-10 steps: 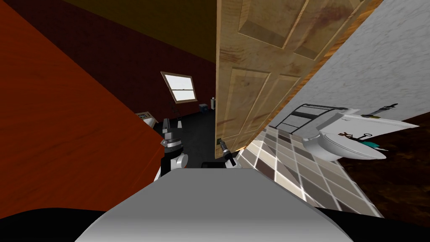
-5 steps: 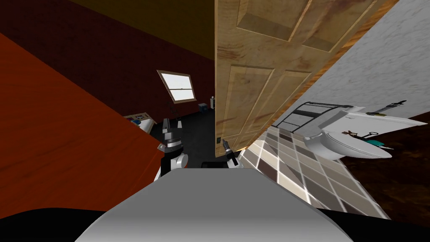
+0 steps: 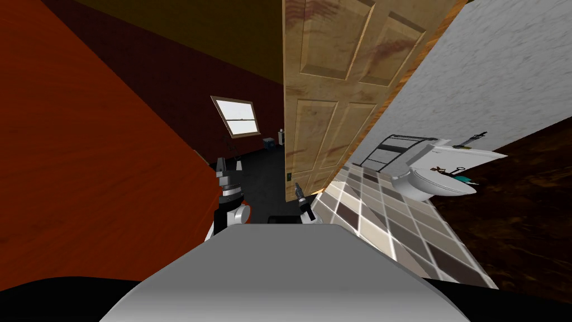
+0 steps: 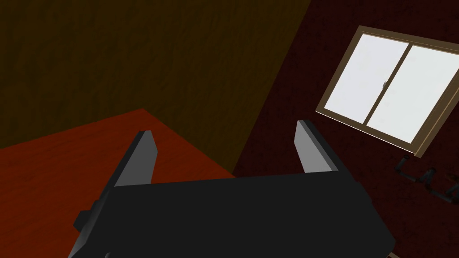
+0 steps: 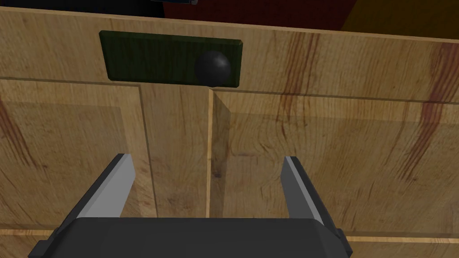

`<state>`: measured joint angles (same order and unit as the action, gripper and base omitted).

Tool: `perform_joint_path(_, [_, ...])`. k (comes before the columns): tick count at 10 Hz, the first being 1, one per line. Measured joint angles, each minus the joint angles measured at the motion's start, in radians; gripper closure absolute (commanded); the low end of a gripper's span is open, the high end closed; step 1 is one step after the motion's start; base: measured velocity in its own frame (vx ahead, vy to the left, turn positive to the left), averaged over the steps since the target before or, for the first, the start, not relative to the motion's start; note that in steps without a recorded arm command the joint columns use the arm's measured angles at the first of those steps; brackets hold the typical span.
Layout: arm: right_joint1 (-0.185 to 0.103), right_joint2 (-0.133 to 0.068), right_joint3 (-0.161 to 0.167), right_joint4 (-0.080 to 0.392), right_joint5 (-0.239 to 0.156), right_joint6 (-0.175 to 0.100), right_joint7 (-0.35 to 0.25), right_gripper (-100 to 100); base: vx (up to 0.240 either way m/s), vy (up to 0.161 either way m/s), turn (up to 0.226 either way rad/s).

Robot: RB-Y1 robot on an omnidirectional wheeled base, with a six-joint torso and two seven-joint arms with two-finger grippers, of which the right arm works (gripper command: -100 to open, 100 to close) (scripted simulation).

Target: Push the door open

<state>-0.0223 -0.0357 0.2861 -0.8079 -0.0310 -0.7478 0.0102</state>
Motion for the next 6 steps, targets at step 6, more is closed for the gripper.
perform_joint_path(6, [-0.004, -0.016, -0.01, 0.01, -0.003, -0.012, 0.004, -100, 0.169, 0.066, 0.022])
